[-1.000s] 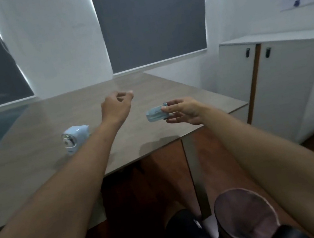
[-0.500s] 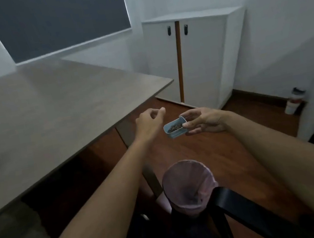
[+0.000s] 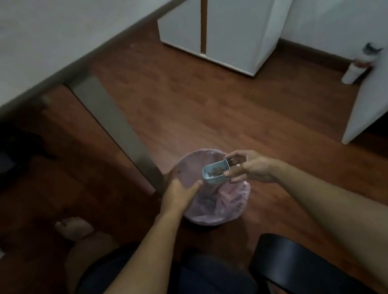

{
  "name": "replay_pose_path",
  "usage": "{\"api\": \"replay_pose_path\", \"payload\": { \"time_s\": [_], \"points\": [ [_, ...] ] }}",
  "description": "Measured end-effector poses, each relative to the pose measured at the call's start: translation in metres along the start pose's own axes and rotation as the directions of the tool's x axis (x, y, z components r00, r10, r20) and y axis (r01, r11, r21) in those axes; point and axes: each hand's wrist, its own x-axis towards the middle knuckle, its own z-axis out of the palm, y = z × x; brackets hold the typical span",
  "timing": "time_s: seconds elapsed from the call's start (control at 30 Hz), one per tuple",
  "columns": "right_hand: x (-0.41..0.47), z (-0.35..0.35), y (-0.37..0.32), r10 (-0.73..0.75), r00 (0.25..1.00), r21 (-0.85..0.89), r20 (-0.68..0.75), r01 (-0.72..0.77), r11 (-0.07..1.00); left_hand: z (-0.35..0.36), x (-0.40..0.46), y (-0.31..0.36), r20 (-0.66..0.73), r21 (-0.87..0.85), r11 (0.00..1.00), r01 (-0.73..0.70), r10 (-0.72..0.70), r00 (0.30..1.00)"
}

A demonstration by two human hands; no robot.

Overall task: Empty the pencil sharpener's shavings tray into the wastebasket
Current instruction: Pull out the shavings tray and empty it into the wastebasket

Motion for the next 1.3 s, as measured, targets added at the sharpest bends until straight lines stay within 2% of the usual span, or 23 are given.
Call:
{"api": "replay_pose_path", "payload": {
  "time_s": [0.13, 0.27, 0.4, 0.6, 0.77, 1.0, 1.13, 1.3],
  "points": [
    [0.035, 0.006, 0.033, 0.04, 0.995, -0.108, -0.086, -0.049, 0.993, 0.022, 0.009, -0.034, 0.182, -0.024, 0.987, 0.158, -0.151, 0.972],
    [0.066, 0.014, 0.056, 0.0, 0.984, -0.317, -0.177, -0.057, 0.947, 0.044, 0.023, -0.075, 0.129, -0.112, 0.971, 0.211, -0.196, 0.972],
    [0.105, 0.025, 0.071, -0.041, 0.99, -0.593, -0.136, -0.048, 0.804, 0.056, 0.036, -0.093, 0.168, -0.129, 0.971, 0.202, -0.18, 0.969],
    [0.147, 0.05, 0.084, -0.018, 0.977, -0.782, -0.21, -0.157, 0.603, 0.076, 0.045, -0.11, 0.223, -0.112, 0.973, 0.201, -0.172, 0.959],
    [0.175, 0.057, 0.102, 0.049, 0.965, -0.794, -0.259, -0.242, 0.557, 0.086, 0.048, -0.12, 0.184, -0.064, 0.981, 0.185, -0.171, 0.968],
    [0.186, 0.06, 0.105, 0.019, 0.93, -0.73, -0.368, -0.301, 0.614, 0.09, 0.048, -0.118, 0.186, -0.065, 0.972, 0.224, -0.209, 0.96],
    [0.187, 0.062, 0.104, 0.036, 0.929, -0.722, -0.367, -0.309, 0.619, 0.091, 0.049, -0.118, 0.187, -0.071, 0.969, 0.236, -0.22, 0.957],
    [0.181, 0.058, 0.095, 0.053, 0.937, -0.675, -0.346, -0.288, 0.679, 0.087, 0.047, -0.115, 0.189, -0.039, 0.968, 0.247, -0.235, 0.953]
  ]
}}
